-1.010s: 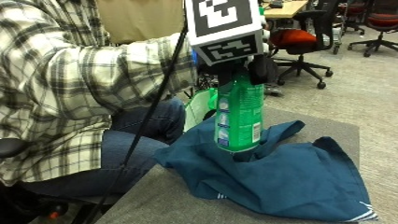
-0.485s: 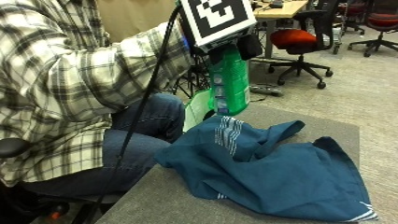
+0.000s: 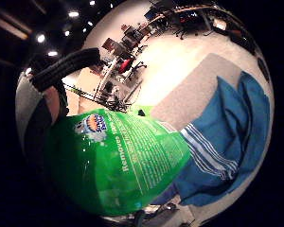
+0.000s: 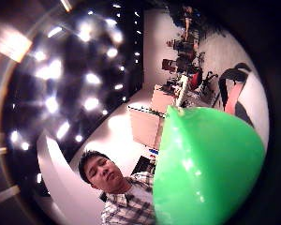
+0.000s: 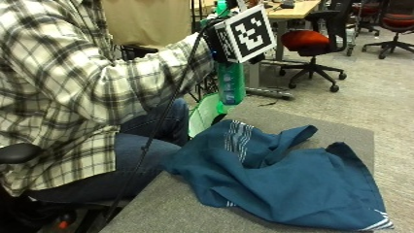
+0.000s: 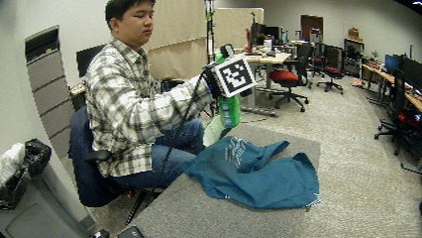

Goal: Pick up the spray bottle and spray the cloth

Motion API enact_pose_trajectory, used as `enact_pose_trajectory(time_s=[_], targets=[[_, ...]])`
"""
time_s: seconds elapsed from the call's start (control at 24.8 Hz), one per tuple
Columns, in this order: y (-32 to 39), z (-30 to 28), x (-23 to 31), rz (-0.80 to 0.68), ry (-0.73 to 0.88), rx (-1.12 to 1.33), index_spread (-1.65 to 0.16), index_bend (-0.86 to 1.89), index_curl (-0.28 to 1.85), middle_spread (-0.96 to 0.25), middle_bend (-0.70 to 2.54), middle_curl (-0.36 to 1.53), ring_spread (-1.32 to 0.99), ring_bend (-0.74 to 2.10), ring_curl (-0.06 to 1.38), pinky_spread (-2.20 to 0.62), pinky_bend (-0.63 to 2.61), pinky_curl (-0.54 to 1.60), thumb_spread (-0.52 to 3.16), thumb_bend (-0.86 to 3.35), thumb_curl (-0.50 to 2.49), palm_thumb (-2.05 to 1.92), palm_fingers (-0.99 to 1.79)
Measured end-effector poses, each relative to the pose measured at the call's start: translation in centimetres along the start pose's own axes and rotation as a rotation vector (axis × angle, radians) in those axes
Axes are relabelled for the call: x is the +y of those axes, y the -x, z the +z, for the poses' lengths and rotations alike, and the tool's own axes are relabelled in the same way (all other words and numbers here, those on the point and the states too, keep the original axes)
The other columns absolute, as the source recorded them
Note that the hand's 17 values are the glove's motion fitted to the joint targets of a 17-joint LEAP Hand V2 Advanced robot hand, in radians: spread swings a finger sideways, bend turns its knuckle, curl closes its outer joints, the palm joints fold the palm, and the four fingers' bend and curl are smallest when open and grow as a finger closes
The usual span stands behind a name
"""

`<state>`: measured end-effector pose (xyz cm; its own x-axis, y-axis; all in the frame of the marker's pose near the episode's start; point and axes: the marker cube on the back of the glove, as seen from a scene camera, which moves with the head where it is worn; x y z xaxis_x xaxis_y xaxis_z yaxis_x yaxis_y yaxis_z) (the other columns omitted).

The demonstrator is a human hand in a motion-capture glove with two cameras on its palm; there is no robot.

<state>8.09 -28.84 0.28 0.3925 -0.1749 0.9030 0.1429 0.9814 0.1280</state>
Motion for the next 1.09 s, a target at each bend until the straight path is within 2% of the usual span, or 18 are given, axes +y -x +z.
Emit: enact_pose_trajectory(time_s=[0.08, 0.24, 0.61, 1.09], targets=[[-0.3, 3.5, -2.3, -0.018, 0.039, -0.032, -0.26, 0.48, 0.58, -0.15, 0.58, 0.5, -0.22, 0.52, 0.49, -0.15, 0.29, 0.4, -0.1, -0.03, 0.75, 1.06, 1.3], [-1.8, 5.4, -3.9, -0.016, 0.043, -0.035, -0.27, 0.48, 0.58, -0.15, 0.58, 0.5, -0.22, 0.52, 0.49, -0.15, 0.29, 0.4, -0.1, -0.03, 0.75, 1.06, 1.3], [-7.7, 7.1, -7.6, 0.034, -0.074, -0.051, -0.27, 0.47, 0.58, -0.15, 0.58, 0.5, -0.22, 0.51, 0.49, -0.15, 0.28, 0.4, -0.09, -0.03, 0.75, 1.06, 1.29], [-12.0, 7.2, -9.2, 0.098, -0.115, 0.002, -0.27, 0.46, 0.58, -0.15, 0.57, 0.51, -0.21, 0.5, 0.49, -0.15, 0.28, 0.4, -0.07, -0.03, 0.76, 1.07, 1.28]])
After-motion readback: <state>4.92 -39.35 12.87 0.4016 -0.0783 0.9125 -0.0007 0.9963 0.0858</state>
